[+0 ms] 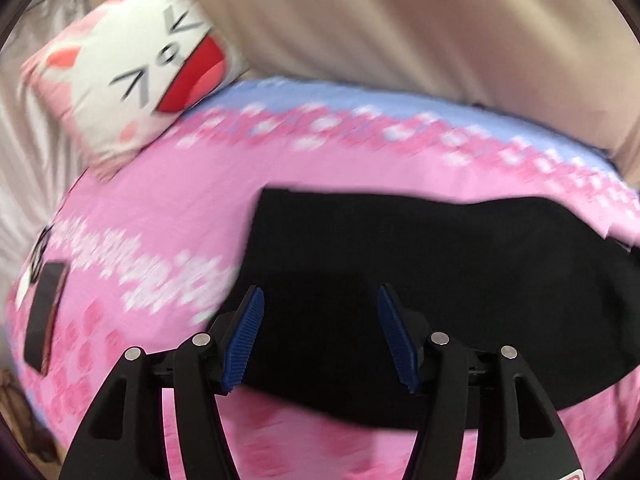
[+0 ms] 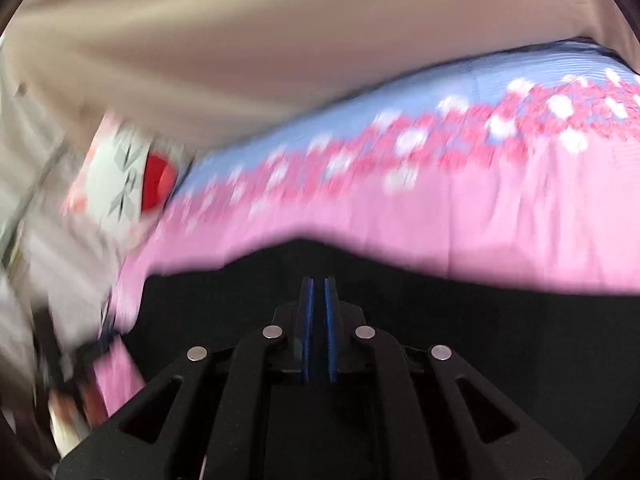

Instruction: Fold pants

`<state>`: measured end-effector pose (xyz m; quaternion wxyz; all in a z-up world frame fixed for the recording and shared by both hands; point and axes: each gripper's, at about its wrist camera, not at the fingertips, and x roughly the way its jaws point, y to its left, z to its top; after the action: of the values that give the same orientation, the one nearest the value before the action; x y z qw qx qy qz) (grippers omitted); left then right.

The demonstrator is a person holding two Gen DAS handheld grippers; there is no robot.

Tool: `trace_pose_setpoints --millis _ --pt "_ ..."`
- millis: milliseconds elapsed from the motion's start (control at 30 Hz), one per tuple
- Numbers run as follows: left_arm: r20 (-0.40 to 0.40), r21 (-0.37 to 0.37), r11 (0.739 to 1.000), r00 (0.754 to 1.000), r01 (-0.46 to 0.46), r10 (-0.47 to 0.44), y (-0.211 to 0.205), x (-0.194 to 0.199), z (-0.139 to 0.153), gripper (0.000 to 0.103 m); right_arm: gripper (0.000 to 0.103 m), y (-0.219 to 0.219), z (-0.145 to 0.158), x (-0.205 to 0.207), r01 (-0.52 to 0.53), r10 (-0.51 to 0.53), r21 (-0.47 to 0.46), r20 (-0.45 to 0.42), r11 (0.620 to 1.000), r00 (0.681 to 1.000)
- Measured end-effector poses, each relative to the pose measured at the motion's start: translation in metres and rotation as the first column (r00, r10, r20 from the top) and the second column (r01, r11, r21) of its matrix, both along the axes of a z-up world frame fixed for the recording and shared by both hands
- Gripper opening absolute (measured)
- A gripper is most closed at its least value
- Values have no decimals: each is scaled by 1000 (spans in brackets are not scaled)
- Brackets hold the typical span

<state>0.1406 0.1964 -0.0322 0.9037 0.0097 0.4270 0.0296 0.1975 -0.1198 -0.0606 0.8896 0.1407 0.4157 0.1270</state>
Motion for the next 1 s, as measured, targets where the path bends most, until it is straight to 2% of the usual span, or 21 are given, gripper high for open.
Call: trace_pose_setpoints --millis 33,67,100,133,167,200,300,333,400,467,500,533,567,600,633,700,733,767,800,900,1000 --pt "-10 25 1000 1000 8 -8 -16 10 -4 63 4 -8 -14 -8 33 -37 -106 -35 994 999" --pt "-33 61 998 999 8 -6 -26 19 -12 69 0 -27 -24 -15 51 -57 -107 -50 993 997" --pt "-67 111 994 998 1 7 -33 32 -26 69 0 -56 -27 -31 66 -65 14 -44 998 997" --pt "-110 171 985 993 -31 50 -34 45 -44 71 0 -77 -29 -41 94 -90 61 -59 994 994" --pt "-85 161 986 994 -54 68 -27 49 -49 83 0 -94 -29 -53 117 -112 88 -63 989 992" --pt "-76 156 985 993 -80 93 -21 50 -48 87 0 -114 -29 -71 132 -127 88 -61 987 990" --pt "-106 88 985 982 -146 155 -4 51 -38 80 0 -146 -31 -107 168 -155 146 -94 975 983" --pt "-87 89 979 978 -184 191 -3 49 -29 67 0 -155 -24 -121 185 -173 155 -86 970 981" --pt "-41 59 978 978 -202 205 -3 43 -15 67 6 -171 -9 -144 230 -229 87 -27 969 973" --pt "-19 163 959 971 -232 238 -9 52 -17 71 6 -204 -1 -161 288 -289 49 13 956 957" --pt "-45 247 937 962 -249 267 -9 63 -29 71 9 -227 -2 -170 339 -340 28 16 940 940" --pt "-82 275 927 954 -256 288 -4 72 -43 76 9 -261 -7 -182 428 -428 -21 4 904 904" --pt "-45 242 926 950 -289 308 1 71 -41 78 9 -285 -8 -191 504 -505 -66 -8 861 863" --pt "-68 211 931 946 -298 318 2 69 -36 74 9 -312 -5 -205 555 -556 -57 -6 830 831" --pt "-77 194 932 943 -305 325 2 67 -30 72 13 -337 5 -223 595 -595 -18 19 804 804" --pt "-33 171 925 937 -339 349 -9 55 -12 71 25 -366 28 -240 633 -625 -83 103 770 774" --pt "-10 159 929 940 -335 341 -20 49 -4 71 54 -370 35 -239 638 -624 -122 139 760 769" --pt "6 147 934 945 -324 327 -31 44 3 71 77 -376 41 -238 648 -623 -171 179 742 761" --pt "21 136 940 950 -311 312 -43 40 10 71 77 -383 44 -236 644 -614 -208 194 736 765" --pt "55 140 959 969 -245 240 -92 31 26 72 70 -402 35 -209 580 -563 -266 146 770 814" --pt "56 142 972 982 -189 183 -126 28 29 73 51 -405 12 -180 519 -527 -320 71 792 847"
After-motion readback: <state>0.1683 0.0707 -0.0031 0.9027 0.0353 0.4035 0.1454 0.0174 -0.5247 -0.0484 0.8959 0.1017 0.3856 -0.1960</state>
